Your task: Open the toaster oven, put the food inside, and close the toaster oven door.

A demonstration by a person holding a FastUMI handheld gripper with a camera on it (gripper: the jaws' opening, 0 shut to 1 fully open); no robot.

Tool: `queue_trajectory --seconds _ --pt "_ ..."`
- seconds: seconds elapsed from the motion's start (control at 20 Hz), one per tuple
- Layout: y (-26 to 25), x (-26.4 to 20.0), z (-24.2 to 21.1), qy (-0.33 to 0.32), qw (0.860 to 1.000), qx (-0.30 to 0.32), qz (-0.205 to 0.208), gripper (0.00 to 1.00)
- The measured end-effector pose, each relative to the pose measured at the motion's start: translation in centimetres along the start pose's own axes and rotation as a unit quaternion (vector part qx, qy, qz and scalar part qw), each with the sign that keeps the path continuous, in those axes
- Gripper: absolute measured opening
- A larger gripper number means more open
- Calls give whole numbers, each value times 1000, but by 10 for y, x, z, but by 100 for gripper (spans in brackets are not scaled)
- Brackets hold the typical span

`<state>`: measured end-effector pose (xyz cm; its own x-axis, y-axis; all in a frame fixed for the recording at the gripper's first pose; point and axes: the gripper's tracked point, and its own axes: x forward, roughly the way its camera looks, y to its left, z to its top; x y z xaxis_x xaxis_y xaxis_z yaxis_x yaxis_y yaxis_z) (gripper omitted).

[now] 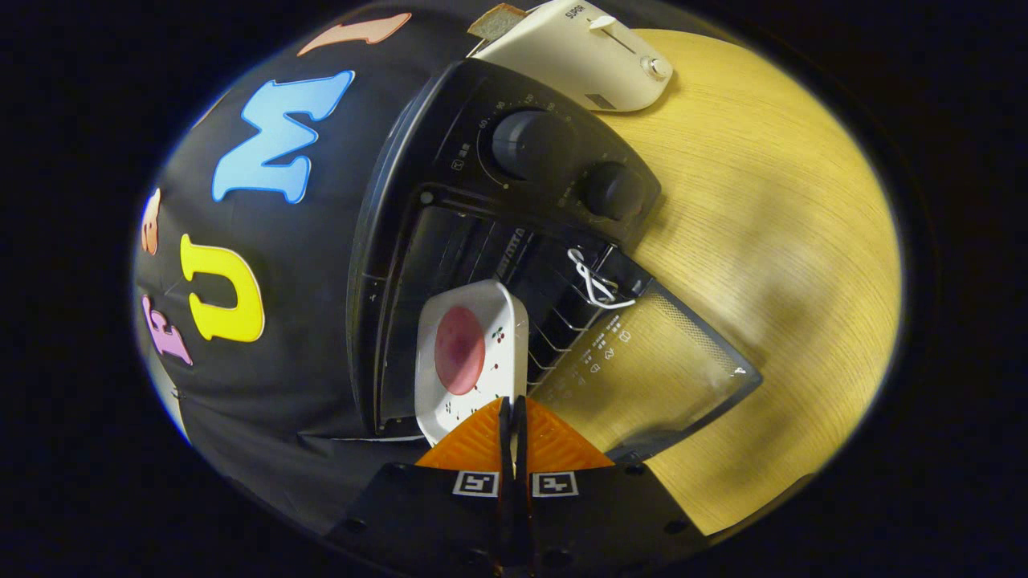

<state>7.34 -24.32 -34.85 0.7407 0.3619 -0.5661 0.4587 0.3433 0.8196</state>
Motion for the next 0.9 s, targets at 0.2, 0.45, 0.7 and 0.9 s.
queue_trajectory --seconds 0.2,0.45,0.7,0.9 --pt "11 25 13 -20 999 28 -4 2" --pt "28 37 30 -63 997 51 7 2" --pt "31 38 34 -82 996 39 6 6" --pt "42 31 36 -92 995 28 33 7"
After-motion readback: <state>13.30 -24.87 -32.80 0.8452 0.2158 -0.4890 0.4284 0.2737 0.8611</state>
